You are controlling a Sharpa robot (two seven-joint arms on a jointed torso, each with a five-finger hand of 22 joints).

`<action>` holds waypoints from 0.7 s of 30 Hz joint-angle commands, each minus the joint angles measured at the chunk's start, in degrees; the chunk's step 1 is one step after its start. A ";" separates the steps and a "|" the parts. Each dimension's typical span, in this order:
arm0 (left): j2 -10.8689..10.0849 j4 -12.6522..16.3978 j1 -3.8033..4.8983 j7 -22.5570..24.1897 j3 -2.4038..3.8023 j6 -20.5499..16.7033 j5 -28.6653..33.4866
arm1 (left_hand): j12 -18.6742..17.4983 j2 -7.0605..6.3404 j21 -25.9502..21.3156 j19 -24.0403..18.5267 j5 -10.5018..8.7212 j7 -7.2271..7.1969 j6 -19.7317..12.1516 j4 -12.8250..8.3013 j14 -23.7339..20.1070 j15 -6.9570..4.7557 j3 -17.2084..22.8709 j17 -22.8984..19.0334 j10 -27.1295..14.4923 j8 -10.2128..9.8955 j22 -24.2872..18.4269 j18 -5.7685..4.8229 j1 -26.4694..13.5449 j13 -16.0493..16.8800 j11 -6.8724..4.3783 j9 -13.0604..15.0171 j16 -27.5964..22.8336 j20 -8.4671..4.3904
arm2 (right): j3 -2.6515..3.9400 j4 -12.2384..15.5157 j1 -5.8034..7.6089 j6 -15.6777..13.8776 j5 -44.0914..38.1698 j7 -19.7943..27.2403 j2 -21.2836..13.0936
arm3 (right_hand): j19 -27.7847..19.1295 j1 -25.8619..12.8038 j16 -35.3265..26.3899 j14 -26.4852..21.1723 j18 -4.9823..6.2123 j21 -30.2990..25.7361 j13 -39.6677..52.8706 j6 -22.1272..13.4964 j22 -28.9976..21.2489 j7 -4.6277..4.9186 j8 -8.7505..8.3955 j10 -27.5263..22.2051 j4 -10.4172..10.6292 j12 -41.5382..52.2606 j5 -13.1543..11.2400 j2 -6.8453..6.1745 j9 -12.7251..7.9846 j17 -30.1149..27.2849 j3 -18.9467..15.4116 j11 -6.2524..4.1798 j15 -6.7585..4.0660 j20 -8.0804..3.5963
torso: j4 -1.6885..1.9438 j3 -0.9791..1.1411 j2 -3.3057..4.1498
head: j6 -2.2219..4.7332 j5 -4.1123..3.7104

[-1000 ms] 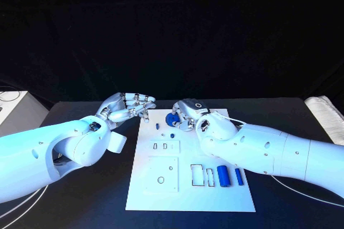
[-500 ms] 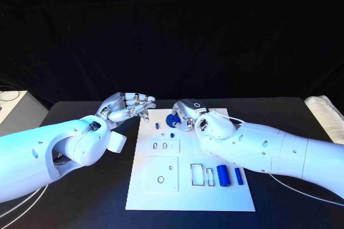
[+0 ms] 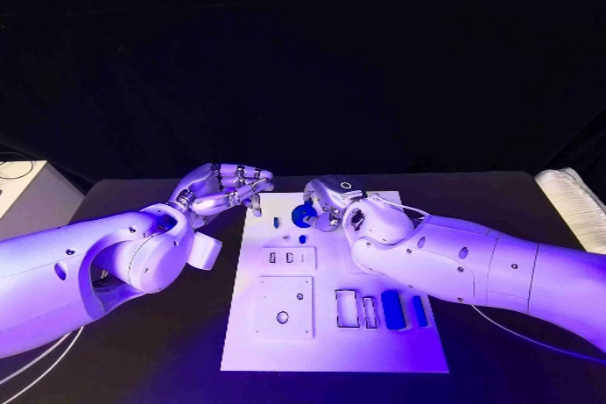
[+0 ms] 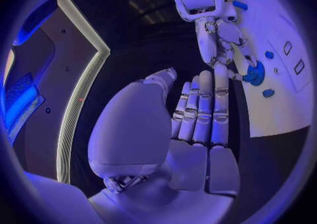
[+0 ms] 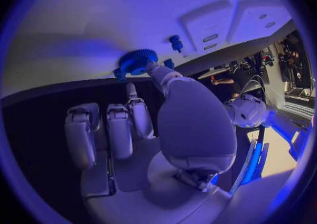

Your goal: Assemble the parts on the task board

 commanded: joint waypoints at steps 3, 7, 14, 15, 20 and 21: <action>0.03 0.13 0.06 0.24 0.04 0.65 -0.21 | -0.31 -0.05 0.20 -0.29 -0.35 0.18 -0.21 -0.03 -0.20 -0.27 0.45 -0.08 -0.43 0.10 0.05 0.79 -0.21 0.00 0.09 0.09 0.26 0.10 | -0.37 -0.05 -0.69 2.39 3.18 1.65 0.29 | 6.00 -2.69 0.37 6.10 -0.83 0.12 5.79 0.31 15.05 0.20 -0.67 -0.25 4.23 -0.05 -0.10 1.26 -0.42 15.09 -6.25 0.23 0.68 0.75 | 0.01 -0.03 -0.02 | -0.01 -0.01; -0.01 0.13 0.07 0.23 0.04 0.57 -0.21 | -0.32 -0.05 0.23 -0.33 -0.35 0.20 -0.24 -0.02 -0.21 -0.26 0.45 -0.09 -0.46 0.09 0.07 0.79 -0.25 -0.01 0.10 0.10 0.25 0.11 | -0.38 0.03 -0.70 2.52 3.86 2.04 0.13 | 6.00 -3.96 0.37 6.10 -0.83 0.12 6.39 1.53 15.05 -0.11 -0.44 0.50 7.28 0.73 1.80 2.97 -0.42 15.09 -7.07 -0.02 0.50 0.63 | -0.01 -0.03 -0.01 | -0.03 -0.02; -0.06 0.08 0.07 0.20 0.04 0.48 -0.21 | -0.34 -0.01 0.27 -0.37 -0.34 0.20 -0.26 -0.02 -0.22 -0.25 0.48 -0.10 -0.52 0.08 0.09 0.79 -0.25 -0.01 0.12 0.12 0.25 0.12 | -0.38 0.49 -0.76 1.07 4.36 2.35 -0.56 | 6.00 -4.09 0.37 6.10 -0.83 0.12 6.83 2.84 15.05 -0.48 0.13 1.04 7.79 1.26 3.10 4.06 -0.27 15.09 -5.61 -0.35 0.21 0.39 | 0.00 0.00 -0.01 | -0.04 -0.01; -0.06 0.07 0.07 0.20 0.04 0.49 -0.21 | -0.34 -0.01 0.27 -0.37 -0.34 0.20 -0.26 -0.02 -0.22 -0.25 0.48 -0.10 -0.52 0.08 0.09 0.79 -0.25 -0.01 0.12 0.12 0.25 0.12 | -0.38 0.57 -0.77 0.30 4.38 2.39 -0.69 | 6.00 -4.09 0.37 6.10 -0.83 0.12 6.83 2.84 15.05 -0.48 0.13 1.04 7.79 1.26 3.10 4.06 -0.27 15.09 -5.61 -0.35 0.21 0.39 | 0.00 0.00 -0.01 | -0.04 -0.01; -0.09 -0.03 0.07 0.19 0.04 0.52 -0.21 | -0.36 0.02 0.29 -0.39 -0.33 0.21 -0.27 -0.02 -0.22 -0.25 0.51 -0.11 -0.55 0.07 0.11 0.79 -0.24 -0.02 0.12 0.12 0.25 0.12 | -0.36 1.43 -0.78 -6.88 4.93 3.51 -1.86 | 6.00 -3.63 0.37 6.10 -0.83 0.12 7.07 2.97 15.05 -0.53 0.12 1.36 7.04 1.56 3.53 3.52 -0.34 15.09 -4.52 -0.45 0.07 0.21 | -0.12 0.03 -0.08 | 0.22 -0.03; -0.09 -0.05 0.07 0.19 0.04 0.52 -0.21 | -0.36 0.02 0.29 -0.39 -0.33 0.21 -0.27 -0.02 -0.22 -0.25 0.51 -0.11 -0.55 0.07 0.11 0.79 -0.24 -0.02 0.12 0.12 0.25 0.12 | -0.35 1.64 -0.77 -8.17 5.13 3.90 -2.09 | 6.00 -3.60 0.37 6.10 -0.83 0.12 7.05 2.94 15.05 -0.52 0.09 1.33 6.95 1.53 3.50 3.37 -0.36 15.09 -4.49 -0.45 0.07 0.21 | -0.16 0.03 -0.09 | 0.25 -0.01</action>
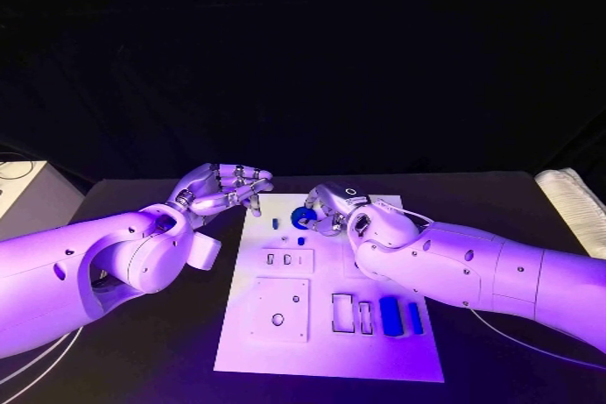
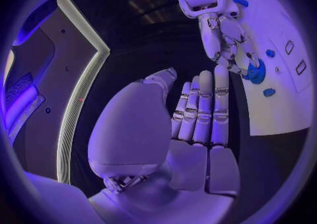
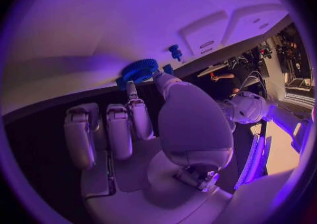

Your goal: Assemble the parts on the task board

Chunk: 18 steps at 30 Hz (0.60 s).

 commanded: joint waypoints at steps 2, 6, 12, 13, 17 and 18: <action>0.03 -0.02 0.06 0.26 0.03 0.56 -0.19 | -0.37 0.02 0.30 -0.40 -0.33 0.21 -0.28 0.14 -0.22 -0.24 0.35 -0.06 -0.35 0.07 0.07 0.80 -0.23 -0.02 -0.07 0.08 0.25 0.12 | 0.05 0.84 0.04 -8.42 1.54 2.85 -0.84 | 6.00 0.41 0.37 5.88 -0.83 0.12 6.81 -0.30 15.06 0.31 -0.13 0.15 -0.52 0.03 0.03 -1.22 -0.23 15.10 0.16 0.20 -0.22 -0.17 | -0.19 0.04 -0.07 | 0.26 0.05; 0.02 -0.13 0.06 0.27 0.02 0.56 -0.19 | -0.39 0.03 0.32 -0.42 -0.33 0.21 -0.29 0.13 -0.23 -0.24 0.36 -0.06 -0.41 0.06 0.08 0.80 -0.22 -0.03 -0.05 0.09 0.24 0.12 | 0.13 1.43 0.23 -10.67 3.44 5.44 -1.51 | 6.00 0.69 0.37 5.88 -0.83 0.12 6.37 -1.02 15.06 0.66 -0.61 -0.40 -0.85 -0.45 -0.32 -2.08 -0.46 15.10 -0.12 0.50 0.00 -0.02 | -0.16 0.06 -0.09 | 0.52 -0.10; 0.11 -0.39 0.06 0.31 0.02 0.64 -0.19 | -0.43 0.04 0.34 -0.44 -0.32 0.21 -0.31 0.12 -0.24 -0.23 0.38 -0.07 -0.49 0.06 0.09 0.80 -0.21 -0.05 -0.04 0.09 0.24 0.12 | 0.29 3.42 0.67 -11.28 6.91 9.31 -3.24 | 6.00 0.69 0.37 5.88 -0.83 0.12 6.36 -1.24 15.06 0.84 -0.81 -0.44 -0.64 -0.46 -1.17 -2.43 -0.57 15.10 -0.79 0.69 0.20 0.15 | -0.04 0.10 -0.09 | 0.63 -0.33; 0.14 -0.48 0.06 0.32 0.02 0.67 -0.19 | -0.43 0.04 0.34 -0.44 -0.32 0.21 -0.31 0.12 -0.24 -0.23 0.38 -0.07 -0.49 0.06 0.09 0.80 -0.21 -0.05 -0.04 0.09 0.24 0.12 | 0.35 3.98 0.81 -11.14 7.79 10.02 -3.76 | 6.00 0.69 0.37 5.88 -0.83 0.12 6.50 -1.24 15.06 0.84 -0.82 -0.29 -0.62 -0.31 -1.24 -2.46 -0.58 15.10 -0.86 0.70 0.21 0.16 | -0.02 0.10 -0.08 | 0.66 -0.40; 0.22 -0.89 0.06 0.42 0.02 0.76 -0.19 | -0.43 0.04 0.34 -0.44 -0.32 0.21 -0.31 0.12 -0.24 -0.23 0.38 -0.07 -0.49 0.06 0.09 0.80 -0.21 -0.05 -0.04 0.09 0.24 0.12 | 0.59 6.95 1.87 -8.91 13.31 13.17 -6.79 | 6.00 1.42 0.37 5.88 -0.83 0.12 6.62 -1.00 15.06 0.79 -0.72 -0.14 -0.87 -0.16 -1.38 -2.22 -0.56 15.10 -0.77 0.67 0.22 0.21 | -0.14 0.07 -0.21 | 0.83 -0.55; 0.24 -0.99 0.05 0.45 0.01 0.77 -0.19 | -0.43 0.04 0.34 -0.44 -0.32 0.21 -0.31 0.12 -0.24 -0.23 0.38 -0.07 -0.49 0.06 0.09 0.80 -0.21 -0.05 -0.04 0.09 0.24 0.12 | 0.63 7.66 2.22 -8.00 14.81 13.90 -7.58 | 6.00 1.59 0.37 5.88 -0.83 0.12 6.63 -0.97 15.06 0.78 -0.72 -0.13 -0.93 -0.15 -1.38 -2.17 -0.56 15.10 -0.74 0.66 0.22 0.22 | -0.18 0.06 -0.23 | 0.84 -0.56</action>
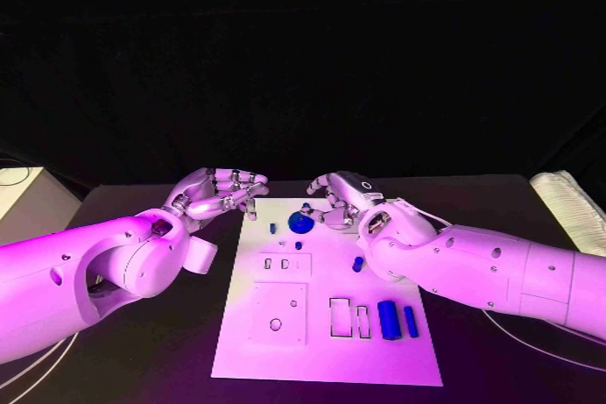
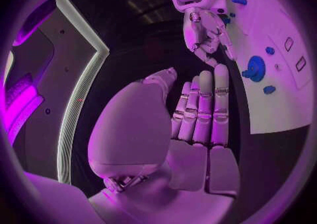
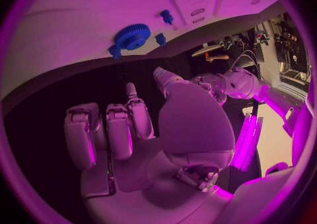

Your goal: Assemble the parts on the task board

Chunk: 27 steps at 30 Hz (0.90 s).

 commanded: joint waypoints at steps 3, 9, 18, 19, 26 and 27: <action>0.26 -0.64 0.05 0.56 0.03 0.82 -0.17 | -0.23 0.04 0.37 -0.48 -0.33 0.21 -0.32 0.09 -0.25 -0.22 0.40 -0.09 -0.55 0.05 0.07 0.79 -0.20 -0.06 -0.03 0.06 0.24 0.13 | 0.24 4.64 2.29 6.12 14.29 8.37 -5.23 | 6.00 1.62 0.37 5.88 -0.83 0.12 6.40 0.07 15.07 -0.12 -0.16 0.00 -0.71 0.00 -0.47 0.49 -0.10 15.09 0.43 0.20 0.19 0.24 | -0.44 0.01 -0.43 | 0.00 -0.11; 0.79 -1.75 0.03 0.69 -0.01 0.98 -0.13 | -0.23 0.05 0.38 -0.49 -0.33 0.21 -0.31 0.08 -0.25 -0.21 0.41 -0.09 -0.56 0.06 0.08 0.79 -0.19 -0.06 -0.03 0.08 0.23 0.14 | 0.30 9.91 4.28 11.75 22.45 10.23 -11.79 | 6.00 2.19 0.37 5.88 -0.83 0.12 5.97 0.22 15.07 -0.15 -0.11 -0.49 -1.15 -0.46 1.69 0.47 -0.12 15.09 0.50 0.16 0.15 0.20 | -1.00 0.10 -1.05 | -0.15 -0.10; 1.78 -3.22 -0.01 0.93 -0.24 1.39 -0.07 | -0.18 0.09 0.43 -0.54 -0.33 0.18 -0.24 0.05 -0.26 -0.22 0.44 -0.10 -0.49 0.11 0.11 0.80 -0.17 -0.04 -0.05 0.12 0.24 0.15 | 0.14 13.21 4.65 14.06 21.71 8.87 -18.57 | 6.00 6.30 0.37 5.88 -0.83 0.12 5.59 0.91 15.07 -0.27 0.20 -0.79 -4.47 -0.84 2.34 0.34 -0.11 15.09 2.46 -0.01 0.00 0.06 | -1.72 0.56 -1.89 | -0.46 -0.48; 1.88 -3.32 -0.02 0.98 -0.27 1.49 -0.07 | -0.17 0.09 0.44 -0.54 -0.33 0.18 -0.23 0.05 -0.25 -0.22 0.45 -0.10 -0.47 0.11 0.11 0.80 -0.17 -0.04 -0.06 0.12 0.24 0.15 | 0.11 13.12 4.49 13.99 20.94 8.79 -19.12 | 6.00 6.71 0.37 5.88 -0.83 0.12 5.46 1.08 15.07 -0.29 0.29 -0.92 -4.90 -0.98 2.39 0.12 -0.10 15.09 2.69 -0.03 -0.02 0.04 | -1.79 0.59 -1.94 | -0.53 -0.54; 2.48 -3.71 -0.06 1.21 -0.45 1.95 -0.14 | 0.66 -0.04 0.77 -0.78 -0.35 0.05 0.02 -0.03 -0.21 -0.38 0.49 -0.11 0.91 0.28 0.32 0.84 -0.25 0.34 -0.33 0.34 0.37 0.10 | -0.21 11.60 2.94 11.62 15.16 9.43 -21.88 | 6.00 7.55 0.37 5.88 -0.83 0.12 5.45 1.22 15.07 -0.39 0.37 -0.84 -5.94 -0.97 2.34 -0.60 -0.13 15.09 3.09 -0.13 -0.09 -0.02 | -2.00 0.77 -2.26 | -0.89 -1.05; 2.51 -3.72 -0.06 1.23 -0.46 1.99 -0.16 | 0.98 -0.06 0.88 -0.84 -0.35 -0.02 0.05 -0.04 -0.19 -0.47 0.54 -0.11 1.40 0.31 0.38 0.85 -0.27 0.50 -0.45 0.40 0.42 0.06 | -0.27 11.42 2.60 11.34 14.48 9.50 -22.07 | 6.00 7.64 0.37 5.88 -0.83 0.12 5.52 1.27 15.07 -0.41 0.40 -0.75 -6.05 -0.89 2.35 -0.65 -0.12 15.09 3.14 -0.14 -0.10 -0.03 | -2.06 0.81 -2.31 | -0.99 -1.04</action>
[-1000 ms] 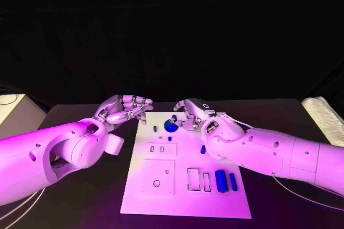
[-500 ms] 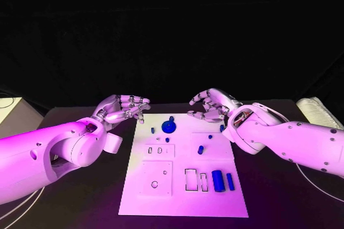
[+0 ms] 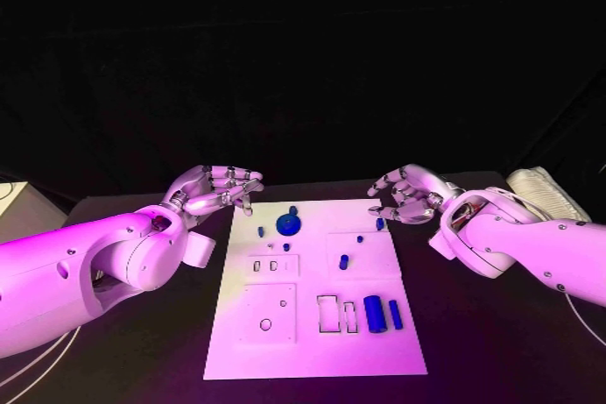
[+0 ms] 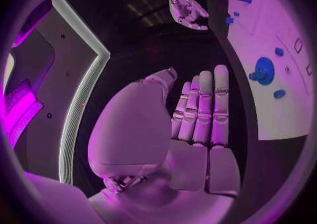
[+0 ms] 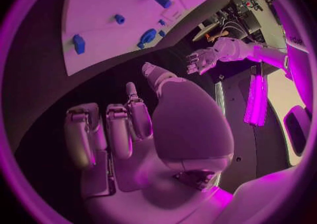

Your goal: Assemble the parts on the task board

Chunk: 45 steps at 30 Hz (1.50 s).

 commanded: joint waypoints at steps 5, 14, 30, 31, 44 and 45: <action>0.23 -0.05 -0.03 1.02 -0.09 1.56 -0.23 | 1.14 -0.12 0.64 -0.53 -0.35 -0.11 0.06 -0.08 -0.13 -0.60 0.30 -0.05 1.68 0.34 0.22 0.85 -0.28 0.55 -0.29 0.21 0.51 -0.03 | -0.26 -0.55 -2.42 -1.43 -8.37 0.42 -0.74 | 6.00 0.75 0.37 5.88 -0.83 0.12 5.51 0.54 15.09 -0.20 0.47 -0.12 -0.59 0.00 0.24 -0.23 -0.06 15.10 0.08 0.04 -0.12 -0.04 | -0.20 0.22 -0.19 | -0.47 -0.37; 0.24 -0.08 -0.07 1.07 -0.17 1.71 -0.26 | 1.11 -0.21 0.70 -0.55 -0.37 -0.12 0.08 -0.10 -0.11 -0.62 0.29 -0.05 1.53 0.36 0.26 0.85 -0.30 0.56 -0.27 0.24 0.54 -0.06 | -0.31 -3.80 -3.78 -2.60 -12.08 -2.47 0.74 | 6.00 1.14 0.37 5.88 -0.83 0.12 5.37 0.28 15.09 -0.10 0.29 -0.14 -1.18 -0.11 0.43 -0.34 -0.20 15.10 0.74 0.07 -0.15 -0.10 | 0.05 0.06 -0.13 | -0.59 -0.54; 0.06 -0.09 -0.09 0.93 -0.25 1.75 -0.29 | 0.93 -0.25 0.85 -0.57 -0.35 -0.08 0.08 -0.12 0.00 -0.60 0.36 -0.03 1.00 0.37 0.33 0.84 -0.31 0.54 -0.19 0.30 0.65 -0.09 | -0.31 -9.25 -5.74 -0.34 -12.67 -2.51 3.32 | 6.00 1.18 0.37 5.88 -0.83 0.12 4.77 -1.88 15.09 0.56 -1.06 -0.80 -1.76 -0.75 -0.98 -0.84 -0.84 15.10 0.43 0.66 0.32 0.22 | 0.00 -0.06 -0.11 | -1.25 -0.25; 0.04 -0.09 -0.09 0.93 -0.25 1.74 -0.30 | 0.93 -0.25 0.85 -0.57 -0.35 -0.08 0.08 -0.12 0.00 -0.60 0.36 -0.03 1.00 0.37 0.33 0.84 -0.31 0.54 -0.19 0.30 0.65 -0.09 | -0.31 -9.40 -5.76 -0.15 -12.62 -2.48 3.40 | 6.00 1.18 0.37 5.88 -0.83 0.12 4.77 -1.88 15.09 0.56 -1.06 -0.80 -1.76 -0.75 -0.98 -0.84 -0.84 15.10 0.43 0.66 0.32 0.22 | -0.08 -0.01 -0.11 | -1.35 -0.09; -0.05 -0.06 -0.09 0.87 -0.26 1.74 -0.31 | 0.88 -0.19 0.93 -0.55 -0.33 -0.06 0.07 -0.13 0.10 -0.59 0.42 0.00 0.83 0.37 0.37 0.84 -0.29 0.53 -0.15 0.33 0.74 -0.10 | -0.32 -12.04 -5.95 0.62 -10.97 -2.32 5.30 | 6.00 0.69 0.37 5.88 -0.83 0.12 5.03 -0.92 15.09 0.63 -0.85 -0.43 -1.48 -0.37 -1.60 1.99 -0.97 15.10 3.28 0.70 0.44 0.41 | -0.01 0.04 -0.11 | -1.55 -0.04; -0.06 -0.06 -0.09 0.86 -0.26 1.74 -0.31 | 0.88 -0.19 0.93 -0.55 -0.33 -0.06 0.07 -0.13 0.10 -0.59 0.42 0.00 0.83 0.37 0.37 0.84 -0.29 0.53 -0.15 0.33 0.74 -0.10 | -0.32 -12.21 -5.99 0.73 -10.87 -2.29 5.44 | 6.00 0.69 0.37 5.88 -0.83 0.12 5.03 -0.92 15.09 0.63 -0.85 -0.43 -1.48 -0.37 -1.60 1.99 -0.97 15.10 3.28 0.70 0.44 0.41 | -0.02 0.05 -0.11 | -1.58 -0.02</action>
